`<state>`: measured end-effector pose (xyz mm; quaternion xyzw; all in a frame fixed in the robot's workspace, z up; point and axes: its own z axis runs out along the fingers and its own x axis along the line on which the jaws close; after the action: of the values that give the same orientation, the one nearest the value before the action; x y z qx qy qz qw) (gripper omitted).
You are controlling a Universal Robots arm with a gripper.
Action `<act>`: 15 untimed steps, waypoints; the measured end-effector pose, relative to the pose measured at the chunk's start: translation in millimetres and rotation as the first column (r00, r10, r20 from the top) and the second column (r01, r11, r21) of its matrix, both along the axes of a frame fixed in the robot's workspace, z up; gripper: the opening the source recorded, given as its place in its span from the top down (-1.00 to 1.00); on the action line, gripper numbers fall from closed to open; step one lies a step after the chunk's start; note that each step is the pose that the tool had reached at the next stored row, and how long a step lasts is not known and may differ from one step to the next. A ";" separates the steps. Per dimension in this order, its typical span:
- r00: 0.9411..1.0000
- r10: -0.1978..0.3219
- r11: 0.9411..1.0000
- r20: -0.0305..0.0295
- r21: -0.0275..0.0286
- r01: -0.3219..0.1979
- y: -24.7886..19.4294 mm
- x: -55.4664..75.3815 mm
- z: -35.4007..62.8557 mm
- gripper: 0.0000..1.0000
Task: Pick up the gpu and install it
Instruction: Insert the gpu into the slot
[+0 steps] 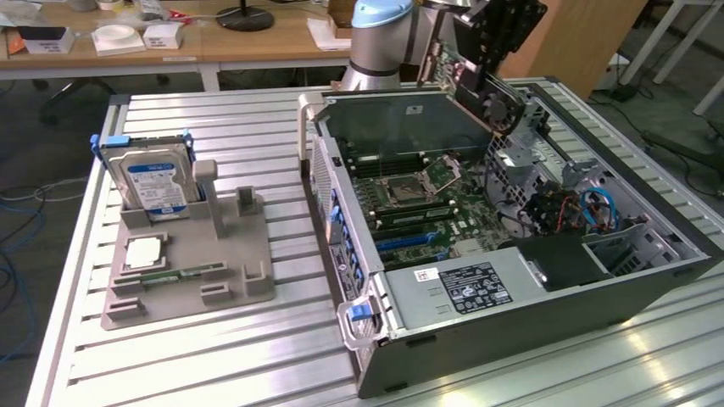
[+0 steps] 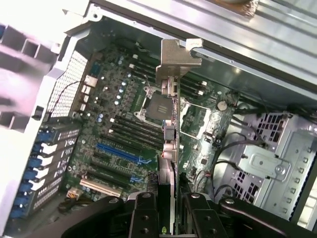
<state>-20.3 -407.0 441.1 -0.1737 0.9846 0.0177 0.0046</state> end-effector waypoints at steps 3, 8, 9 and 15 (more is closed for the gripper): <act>0.999 0.047 0.999 0.000 0.000 -0.047 0.0 0.0 0.0 0.47; 0.991 0.136 0.991 0.000 0.000 -0.136 0.0 0.0 -0.2 0.47; 0.988 0.153 0.988 0.000 0.000 -0.153 0.0 0.0 -0.2 0.47; 0.966 0.260 0.966 0.000 0.000 -0.260 0.0 0.0 -0.5 0.47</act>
<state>-20.3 -407.0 440.6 -0.3014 0.9533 0.0182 0.0022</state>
